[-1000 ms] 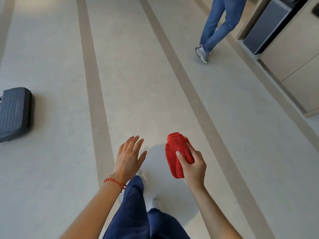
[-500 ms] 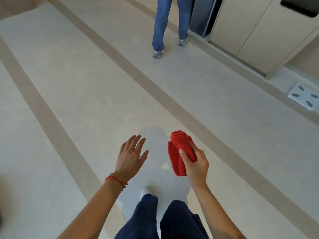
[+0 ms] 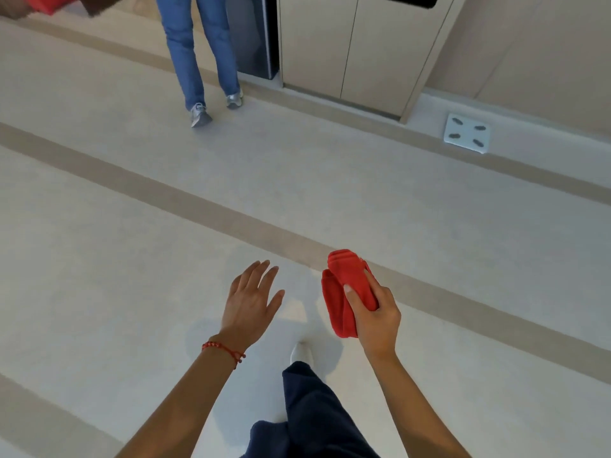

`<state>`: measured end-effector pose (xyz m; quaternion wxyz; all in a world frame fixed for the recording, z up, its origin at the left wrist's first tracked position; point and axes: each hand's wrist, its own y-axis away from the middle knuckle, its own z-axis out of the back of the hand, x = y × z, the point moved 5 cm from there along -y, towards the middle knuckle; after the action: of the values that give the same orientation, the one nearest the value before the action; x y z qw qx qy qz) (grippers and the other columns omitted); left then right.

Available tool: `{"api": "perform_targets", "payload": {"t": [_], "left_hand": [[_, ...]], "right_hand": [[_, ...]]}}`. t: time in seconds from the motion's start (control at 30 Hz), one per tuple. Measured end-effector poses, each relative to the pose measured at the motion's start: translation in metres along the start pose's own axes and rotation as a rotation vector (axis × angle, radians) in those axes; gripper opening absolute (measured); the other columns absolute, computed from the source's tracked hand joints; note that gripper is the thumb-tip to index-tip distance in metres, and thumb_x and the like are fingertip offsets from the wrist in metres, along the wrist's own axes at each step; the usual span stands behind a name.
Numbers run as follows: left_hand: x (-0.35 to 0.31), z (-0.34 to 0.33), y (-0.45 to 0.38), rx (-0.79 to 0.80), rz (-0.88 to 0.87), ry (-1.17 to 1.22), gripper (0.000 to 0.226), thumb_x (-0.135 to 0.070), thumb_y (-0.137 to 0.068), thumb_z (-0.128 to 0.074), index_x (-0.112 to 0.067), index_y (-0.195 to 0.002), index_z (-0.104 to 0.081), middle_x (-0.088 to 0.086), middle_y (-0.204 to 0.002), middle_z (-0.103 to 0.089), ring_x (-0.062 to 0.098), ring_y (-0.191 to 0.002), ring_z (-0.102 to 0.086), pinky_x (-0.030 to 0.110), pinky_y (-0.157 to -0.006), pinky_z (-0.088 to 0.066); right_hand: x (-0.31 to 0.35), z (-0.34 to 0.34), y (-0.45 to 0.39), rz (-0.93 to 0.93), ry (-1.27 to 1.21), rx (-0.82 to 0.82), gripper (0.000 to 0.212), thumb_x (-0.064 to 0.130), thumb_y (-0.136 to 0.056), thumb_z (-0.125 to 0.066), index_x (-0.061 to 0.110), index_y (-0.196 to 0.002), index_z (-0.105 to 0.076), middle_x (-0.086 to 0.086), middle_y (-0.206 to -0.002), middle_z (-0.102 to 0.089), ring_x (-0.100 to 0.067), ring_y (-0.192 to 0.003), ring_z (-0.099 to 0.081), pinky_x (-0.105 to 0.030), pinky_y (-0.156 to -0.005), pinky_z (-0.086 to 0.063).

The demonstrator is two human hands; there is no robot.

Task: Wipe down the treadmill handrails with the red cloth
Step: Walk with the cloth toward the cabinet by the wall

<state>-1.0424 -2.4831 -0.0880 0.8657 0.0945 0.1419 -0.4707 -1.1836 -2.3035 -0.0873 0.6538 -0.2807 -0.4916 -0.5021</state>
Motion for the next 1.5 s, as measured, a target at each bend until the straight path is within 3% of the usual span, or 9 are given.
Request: {"api": "perform_targets", "payload": {"t": [0.1, 0.27, 0.47, 0.87, 1.1, 1.5], "left_hand": [[-0.009, 0.002, -0.049, -0.001, -0.071, 0.012, 0.069, -0.05, -0.099, -0.013, -0.003, -0.117, -0.06, 0.017, -0.122, -0.06, 0.035, -0.113, -0.056, 0.049, -0.087, -0.048], [-0.024, 0.007, -0.121, 0.006, -0.146, 0.015, 0.068, -0.05, -0.099, -0.014, -0.003, -0.119, -0.059, 0.017, -0.123, -0.059, 0.035, -0.114, -0.055, 0.049, -0.087, -0.048], [-0.031, 0.006, -0.206, 0.022, -0.239, 0.009, 0.069, -0.049, -0.1, -0.013, -0.003, -0.118, -0.06, 0.017, -0.123, -0.059, 0.034, -0.115, -0.054, 0.049, -0.088, -0.048], [-0.019, 0.016, -0.435, 0.026, -0.341, 0.046, 0.069, -0.05, -0.099, -0.014, -0.002, -0.117, -0.061, 0.018, -0.123, -0.059, 0.035, -0.114, -0.055, 0.048, -0.087, -0.048], [-0.017, 0.025, -0.543, 0.035, -0.358, 0.045, 0.071, -0.051, -0.099, -0.013, -0.002, -0.118, -0.06, 0.018, -0.124, -0.058, 0.036, -0.115, -0.054, 0.048, -0.087, -0.048], [-0.063, 0.016, -0.762, 0.034, -0.359, 0.054, 0.071, -0.052, -0.099, -0.014, -0.003, -0.119, -0.06, 0.019, -0.124, -0.059, 0.037, -0.114, -0.056, 0.048, -0.088, -0.047]], "right_hand": [[0.003, 0.004, -0.036, -0.034, -0.015, -0.063, 0.051, 0.032, -0.079, -0.069, 0.029, -0.127, -0.053, 0.004, -0.095, -0.059, -0.002, -0.085, -0.059, -0.005, -0.069, -0.044], [0.012, 0.01, -0.088, -0.071, -0.012, -0.144, 0.048, 0.035, -0.08, -0.068, 0.03, -0.126, -0.055, 0.002, -0.097, -0.062, -0.006, -0.086, -0.06, -0.018, -0.076, -0.048], [0.023, 0.003, -0.151, -0.113, -0.035, -0.2, 0.046, 0.036, -0.079, -0.068, 0.032, -0.123, -0.057, 0.003, -0.097, -0.064, -0.009, -0.088, -0.061, -0.024, -0.078, -0.05], [0.08, -0.041, -0.345, -0.159, -0.031, -0.307, 0.046, 0.034, -0.08, -0.068, 0.028, -0.123, -0.057, 0.002, -0.097, -0.062, -0.004, -0.087, -0.059, -0.017, -0.072, -0.045], [0.109, -0.06, -0.443, -0.16, -0.01, -0.332, 0.045, 0.037, -0.08, -0.067, 0.029, -0.123, -0.056, 0.003, -0.097, -0.062, -0.01, -0.088, -0.06, -0.02, -0.072, -0.046], [0.14, -0.061, -0.665, -0.152, -0.034, -0.317, 0.046, 0.035, -0.08, -0.068, 0.028, -0.123, -0.055, 0.002, -0.098, -0.061, -0.007, -0.086, -0.059, -0.017, -0.069, -0.045]]}}
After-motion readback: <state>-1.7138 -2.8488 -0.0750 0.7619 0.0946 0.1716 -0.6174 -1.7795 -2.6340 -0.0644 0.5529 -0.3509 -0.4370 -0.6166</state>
